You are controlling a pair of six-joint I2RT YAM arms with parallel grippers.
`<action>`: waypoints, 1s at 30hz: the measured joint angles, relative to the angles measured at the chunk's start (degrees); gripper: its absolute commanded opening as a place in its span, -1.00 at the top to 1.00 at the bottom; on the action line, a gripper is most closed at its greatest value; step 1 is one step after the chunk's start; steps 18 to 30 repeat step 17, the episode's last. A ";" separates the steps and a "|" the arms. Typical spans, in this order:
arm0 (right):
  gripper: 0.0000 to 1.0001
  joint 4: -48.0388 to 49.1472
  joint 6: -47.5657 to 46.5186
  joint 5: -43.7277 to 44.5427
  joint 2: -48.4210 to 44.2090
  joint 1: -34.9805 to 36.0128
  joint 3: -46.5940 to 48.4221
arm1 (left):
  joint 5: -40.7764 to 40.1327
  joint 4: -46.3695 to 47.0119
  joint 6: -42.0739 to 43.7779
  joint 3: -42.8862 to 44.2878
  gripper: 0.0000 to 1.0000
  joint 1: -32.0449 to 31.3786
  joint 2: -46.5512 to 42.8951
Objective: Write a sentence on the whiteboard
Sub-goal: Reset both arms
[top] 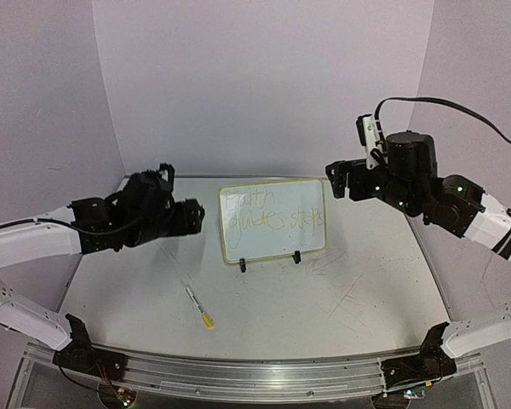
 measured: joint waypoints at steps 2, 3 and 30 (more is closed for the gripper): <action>-0.97 -0.28 -2.37 3.33 -2.51 0.00 0.71 | -5.00 2.18 7.55 8.47 -0.76 0.05 0.04; -0.97 -0.18 -3.59 4.71 -3.79 0.00 1.35 | -6.93 3.72 11.30 11.92 -0.79 0.09 0.05; -0.96 6.87 -14.87 12.99 -14.15 0.00 10.70 | -11.92 18.18 47.05 32.33 -0.99 0.22 0.74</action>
